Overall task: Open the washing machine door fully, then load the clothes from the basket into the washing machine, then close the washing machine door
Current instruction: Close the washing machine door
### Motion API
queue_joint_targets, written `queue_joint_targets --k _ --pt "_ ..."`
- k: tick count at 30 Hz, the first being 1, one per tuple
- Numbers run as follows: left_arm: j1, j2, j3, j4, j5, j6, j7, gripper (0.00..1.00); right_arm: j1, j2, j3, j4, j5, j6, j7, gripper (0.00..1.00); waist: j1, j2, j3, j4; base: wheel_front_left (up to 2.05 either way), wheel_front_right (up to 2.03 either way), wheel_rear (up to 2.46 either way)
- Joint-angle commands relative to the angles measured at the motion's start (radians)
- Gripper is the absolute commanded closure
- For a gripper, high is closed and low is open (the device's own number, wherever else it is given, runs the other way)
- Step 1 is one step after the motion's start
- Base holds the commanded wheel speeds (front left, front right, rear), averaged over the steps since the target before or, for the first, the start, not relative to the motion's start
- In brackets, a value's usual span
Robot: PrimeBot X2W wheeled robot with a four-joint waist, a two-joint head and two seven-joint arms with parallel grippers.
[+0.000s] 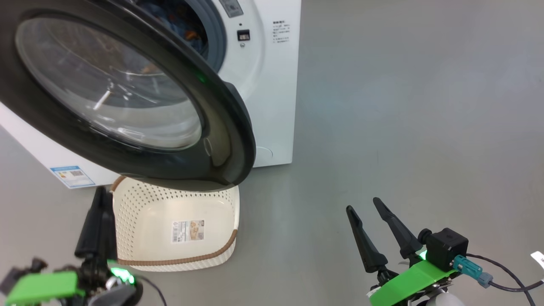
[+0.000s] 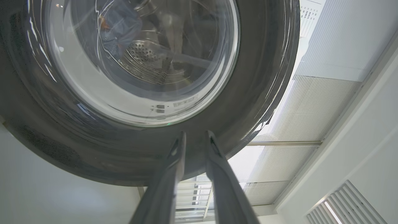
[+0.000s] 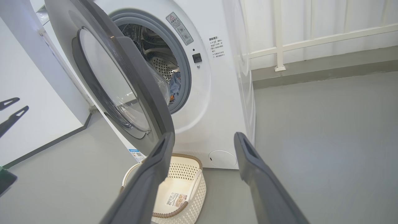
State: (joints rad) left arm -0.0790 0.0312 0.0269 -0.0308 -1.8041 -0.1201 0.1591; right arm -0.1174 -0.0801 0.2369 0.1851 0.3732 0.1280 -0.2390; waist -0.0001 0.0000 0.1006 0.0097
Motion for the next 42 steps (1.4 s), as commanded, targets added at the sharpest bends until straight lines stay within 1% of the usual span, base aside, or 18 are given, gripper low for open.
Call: queue_joint_targets --k 1,2,3,6,7,9,11,15,18,20,21,26,29,34,38,42 --pt "0.011 0.019 0.024 -0.032 0.005 -0.010 -0.014 0.52 0.006 0.009 0.021 -0.020 0.012 0.003 -0.010 0.00 0.0001 0.0000 -0.011 0.008 0.00 0.00 0.00" --pt "0.024 0.019 0.017 -0.031 0.005 -0.010 -0.021 0.18 0.007 0.010 0.021 -0.020 0.012 0.003 -0.010 0.00 0.0001 0.0000 -0.014 0.009 0.00 0.00 0.00" --pt "0.034 0.019 0.012 -0.034 0.011 -0.010 -0.027 0.00 0.008 0.011 0.021 -0.020 0.012 0.003 -0.010 0.00 0.0001 0.0000 -0.016 0.011 0.00 0.00 0.00" --pt "0.054 0.019 0.017 -0.052 0.048 -0.010 -0.077 0.00 0.010 0.013 0.022 -0.023 0.011 0.003 -0.011 0.00 0.0001 0.0000 -0.021 0.014 0.00 0.00 0.00" --pt "0.059 0.019 0.021 -0.062 0.075 -0.010 -0.100 0.00 0.010 0.014 0.021 -0.026 0.009 0.003 -0.012 0.00 0.0001 0.0000 -0.021 0.015 0.00 0.00 0.00" --pt "0.070 0.019 0.027 -0.078 0.161 -0.011 -0.152 0.00 0.012 0.015 0.019 -0.030 0.007 0.003 -0.014 0.00 0.0001 0.0000 -0.024 0.017 0.00 0.00 0.00" --pt "0.080 0.036 0.008 -0.088 0.284 -0.011 -0.200 0.00 0.013 0.016 0.015 -0.035 0.003 0.003 -0.015 0.00 0.0001 0.0000 -0.023 0.017 0.00 0.00 0.00" --pt "0.083 0.062 -0.041 -0.084 0.482 -0.011 -0.351 0.00 0.009 0.017 0.006 -0.046 -0.003 0.003 -0.017 0.00 0.0001 0.0000 -0.011 0.022 0.00 0.00 0.00" --pt "0.095 0.093 -0.064 -0.055 0.631 -0.011 -0.408 0.00 0.014 0.016 0.004 -0.046 -0.007 0.003 -0.018 0.00 0.0001 0.0000 -0.019 0.020 0.00 0.00 0.00" --pt "0.107 0.108 -0.068 -0.040 0.745 -0.011 -0.418 0.00 0.019 0.017 0.006 -0.046 -0.008 0.003 -0.018 0.00 0.0001 0.0000 -0.024 0.017 0.00 0.00 0.00" --pt "0.107 0.108 -0.068 -0.040 0.745 -0.011 -0.418 0.00 0.019 0.017 0.006 -0.046 -0.008 0.003 -0.018 0.00 0.0001 0.0000 -0.024 0.017 0.00 0.00 0.00" --pt "0.124 0.057 0.031 -0.061 1.029 -0.011 -0.420 0.00 0.025 0.017 0.005 -0.050 -0.012 0.003 -0.019 0.00 0.0001 0.0000 -0.026 0.014 0.00 0.00 0.00" --pt "0.137 0.039 0.065 -0.078 1.205 -0.011 -0.421 0.00 0.026 0.018 0.005 -0.052 -0.016 0.003 -0.020 0.00 0.0001 0.0000 -0.028 0.012 0.00 0.00 0.00" --pt "0.169 0.028 0.062 -0.086 1.451 -0.011 -0.421 0.00 0.030 0.018 0.002 -0.058 -0.023 0.003 -0.021 0.00 0.0001 0.0000 -0.032 0.009 0.00 0.00 0.00" --pt "0.194 0.022 0.068 -0.091 1.577 -0.006 -0.421 0.00 0.034 0.018 -0.004 -0.066 -0.034 0.003 -0.021 0.00 0.0001 0.0000 -0.035 0.009 0.00 0.00 0.00" --pt "0.216 0.020 0.058 -0.074 1.634 0.013 -0.421 0.00 0.039 0.018 -0.005 -0.074 -0.045 0.003 -0.022 0.00 0.0001 0.0000 -0.041 0.008 0.00 0.00 0.00"
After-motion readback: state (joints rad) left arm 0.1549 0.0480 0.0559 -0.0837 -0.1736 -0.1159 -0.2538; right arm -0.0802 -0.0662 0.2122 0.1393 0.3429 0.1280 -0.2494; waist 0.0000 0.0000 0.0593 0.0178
